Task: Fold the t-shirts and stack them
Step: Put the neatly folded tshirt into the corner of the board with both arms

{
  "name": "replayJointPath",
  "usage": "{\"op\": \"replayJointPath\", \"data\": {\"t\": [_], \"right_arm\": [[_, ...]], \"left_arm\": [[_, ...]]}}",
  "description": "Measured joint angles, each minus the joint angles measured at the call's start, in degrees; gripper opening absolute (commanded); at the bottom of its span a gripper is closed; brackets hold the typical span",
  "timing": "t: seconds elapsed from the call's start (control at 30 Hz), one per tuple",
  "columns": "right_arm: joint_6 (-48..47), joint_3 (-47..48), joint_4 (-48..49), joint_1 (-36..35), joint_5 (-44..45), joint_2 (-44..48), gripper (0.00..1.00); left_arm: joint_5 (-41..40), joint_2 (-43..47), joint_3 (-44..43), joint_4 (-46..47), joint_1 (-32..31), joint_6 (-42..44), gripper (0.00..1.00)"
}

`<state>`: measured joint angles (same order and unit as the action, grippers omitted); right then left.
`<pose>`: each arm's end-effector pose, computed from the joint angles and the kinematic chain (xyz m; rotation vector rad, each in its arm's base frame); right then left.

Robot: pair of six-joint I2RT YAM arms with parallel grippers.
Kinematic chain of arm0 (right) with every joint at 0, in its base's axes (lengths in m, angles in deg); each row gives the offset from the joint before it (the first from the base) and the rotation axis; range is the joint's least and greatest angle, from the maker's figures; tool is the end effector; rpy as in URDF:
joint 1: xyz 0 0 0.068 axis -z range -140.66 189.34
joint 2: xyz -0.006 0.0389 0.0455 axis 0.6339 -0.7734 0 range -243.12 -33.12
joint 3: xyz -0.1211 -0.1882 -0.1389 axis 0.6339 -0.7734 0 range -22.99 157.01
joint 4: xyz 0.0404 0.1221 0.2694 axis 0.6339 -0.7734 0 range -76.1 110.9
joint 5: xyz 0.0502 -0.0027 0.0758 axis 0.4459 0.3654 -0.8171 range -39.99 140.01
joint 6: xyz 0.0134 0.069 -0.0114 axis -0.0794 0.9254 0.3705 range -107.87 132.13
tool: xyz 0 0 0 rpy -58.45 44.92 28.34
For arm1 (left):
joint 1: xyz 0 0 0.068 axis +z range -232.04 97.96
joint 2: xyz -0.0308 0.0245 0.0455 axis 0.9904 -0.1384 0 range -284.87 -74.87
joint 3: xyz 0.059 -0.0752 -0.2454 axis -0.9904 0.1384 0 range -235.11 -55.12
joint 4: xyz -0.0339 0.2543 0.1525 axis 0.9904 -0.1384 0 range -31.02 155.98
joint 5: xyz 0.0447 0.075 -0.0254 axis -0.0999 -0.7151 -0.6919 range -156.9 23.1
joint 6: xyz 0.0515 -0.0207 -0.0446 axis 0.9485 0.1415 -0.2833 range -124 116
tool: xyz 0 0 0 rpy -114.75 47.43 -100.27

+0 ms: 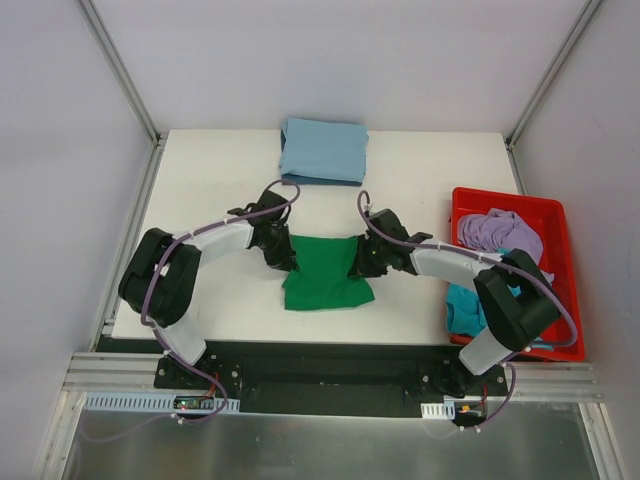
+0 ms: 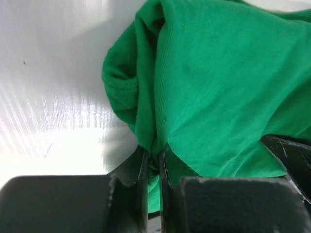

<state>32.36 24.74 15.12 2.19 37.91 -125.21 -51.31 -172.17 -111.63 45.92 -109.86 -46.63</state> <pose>0.2784 0.2264 0.1110 -0.4712 2.5037 0.6795 0.3200 -0.1867 0.1116 -0.2613 2.7786 -0.7304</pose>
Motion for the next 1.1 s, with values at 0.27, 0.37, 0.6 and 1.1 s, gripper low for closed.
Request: {"op": "replayJointPath", "data": {"t": [0.27, 0.37, 0.6, 1.1], "right_arm": [[-5.7, 11.0, -5.6, 0.4, 6.8, 3.1, 0.01], [-7.6, 16.1, -7.3, 1.4, 8.2, 2.6, 0.01], [-12.6, 31.3, -10.1, 5.2, 11.4, -3.6, 0.01], [-20.2, 66.0, -11.2, 12.3, 8.1, -27.8, 0.01]], "left_arm": [[-3.1, 2.4, -10.0, -0.9, 0.3, 3.4, 0.0], [-3.1, 2.4, -14.7, -0.9, 1.6, 5.1, 0.0], [-2.8, -1.7, -29.6, -2.4, 6.2, 10.0, 0.0], [-5.4, -23.8, -69.4, -4.0, 10.6, 21.7, 0.0]]}}
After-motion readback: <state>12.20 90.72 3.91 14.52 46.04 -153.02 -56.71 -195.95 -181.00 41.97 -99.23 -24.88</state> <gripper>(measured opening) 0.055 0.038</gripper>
